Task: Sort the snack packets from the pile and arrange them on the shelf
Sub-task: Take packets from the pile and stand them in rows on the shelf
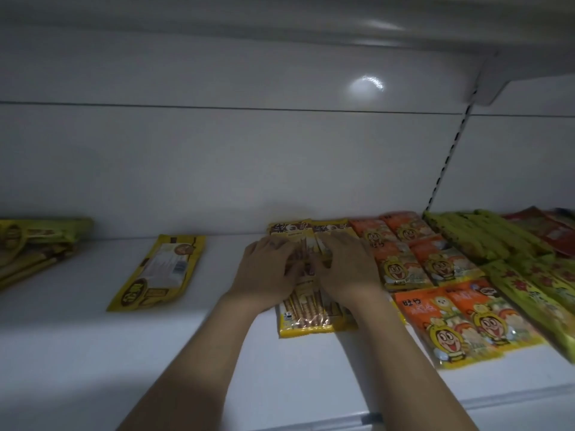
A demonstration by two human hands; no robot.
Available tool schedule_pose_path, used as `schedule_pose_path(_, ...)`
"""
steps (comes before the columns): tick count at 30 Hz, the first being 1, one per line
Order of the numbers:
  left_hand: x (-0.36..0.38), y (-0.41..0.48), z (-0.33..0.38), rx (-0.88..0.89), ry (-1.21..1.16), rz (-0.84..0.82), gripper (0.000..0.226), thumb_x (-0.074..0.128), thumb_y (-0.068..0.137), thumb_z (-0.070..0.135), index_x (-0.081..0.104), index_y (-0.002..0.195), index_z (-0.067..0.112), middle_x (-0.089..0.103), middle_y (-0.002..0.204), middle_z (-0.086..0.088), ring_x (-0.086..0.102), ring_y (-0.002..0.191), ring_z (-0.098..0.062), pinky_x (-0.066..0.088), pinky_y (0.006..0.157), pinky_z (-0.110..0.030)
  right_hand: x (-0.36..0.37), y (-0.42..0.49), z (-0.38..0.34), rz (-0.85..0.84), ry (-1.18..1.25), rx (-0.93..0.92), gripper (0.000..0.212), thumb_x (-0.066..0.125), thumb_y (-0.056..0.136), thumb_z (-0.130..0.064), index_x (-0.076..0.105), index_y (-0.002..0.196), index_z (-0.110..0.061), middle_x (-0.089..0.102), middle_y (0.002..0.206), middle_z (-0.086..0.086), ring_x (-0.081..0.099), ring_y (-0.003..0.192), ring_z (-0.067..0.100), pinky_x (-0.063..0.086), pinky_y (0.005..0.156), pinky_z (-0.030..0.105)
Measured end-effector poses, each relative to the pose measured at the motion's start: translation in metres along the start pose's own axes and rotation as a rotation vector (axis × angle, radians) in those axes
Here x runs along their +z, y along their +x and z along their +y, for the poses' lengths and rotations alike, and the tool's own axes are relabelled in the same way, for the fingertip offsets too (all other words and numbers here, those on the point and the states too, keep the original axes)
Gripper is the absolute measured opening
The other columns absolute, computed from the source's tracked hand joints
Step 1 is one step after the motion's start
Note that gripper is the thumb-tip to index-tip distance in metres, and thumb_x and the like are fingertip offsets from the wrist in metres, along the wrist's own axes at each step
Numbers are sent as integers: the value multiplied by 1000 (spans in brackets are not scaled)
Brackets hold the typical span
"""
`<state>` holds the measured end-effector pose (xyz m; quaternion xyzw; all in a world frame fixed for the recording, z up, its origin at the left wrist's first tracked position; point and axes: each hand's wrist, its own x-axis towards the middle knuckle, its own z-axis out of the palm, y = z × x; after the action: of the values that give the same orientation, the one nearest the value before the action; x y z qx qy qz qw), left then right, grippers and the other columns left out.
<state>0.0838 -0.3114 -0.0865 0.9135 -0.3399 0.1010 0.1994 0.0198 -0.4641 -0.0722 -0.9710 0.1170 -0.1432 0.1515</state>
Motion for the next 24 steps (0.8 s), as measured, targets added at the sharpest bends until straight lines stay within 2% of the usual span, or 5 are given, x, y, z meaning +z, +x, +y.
schedule_pose_path(9, -66, -59, -39, -172, 115, 87, 56, 39, 100, 52, 33, 151, 27, 32, 157, 5, 20, 147, -14, 12, 117, -29, -12, -9, -73, -72, 20, -144, 69, 46, 95, -56, 20, 155, -33, 11, 164, -4, 3, 151, 15, -4, 120, 37)
schedule_pose_path(11, -88, -82, -60, -227, 158, 125, 60, 36, 96, 57, 41, 147, 26, 41, 153, 2, 29, 144, -18, 16, 117, -31, -8, -10, -103, -109, 11, -205, 72, 47, 94, -58, 17, 155, -33, 10, 164, -4, 2, 151, 15, -3, 120, 38)
schedule_pose_path(15, -128, -133, -104, -299, 197, 229, 63, 41, 84, 56, 67, 123, 14, 68, 122, -8, 60, 118, -32, 44, 100, -46, 6, -13, -175, -170, 26, -346, 72, 46, 93, -61, 18, 155, -34, 10, 164, -4, 3, 151, 16, -2, 122, 40)
schedule_pose_path(19, -166, -185, -142, -443, 254, 174, 61, 46, 89, 55, 56, 137, 18, 58, 135, -5, 50, 126, -30, 41, 100, -41, 24, -18, -249, -223, 44, -470, 73, 48, 93, -60, 19, 155, -33, 13, 164, -3, 6, 151, 17, 1, 122, 40)
schedule_pose_path(24, -193, -241, -193, -566, 306, 206, 59, 39, 89, 55, 60, 127, 16, 61, 124, -6, 51, 118, -30, 39, 101, -41, 53, -25, -326, -269, 20, -593, 72, 46, 94, -60, 24, 154, -27, 21, 162, -1, 14, 149, 20, 7, 121, 40)
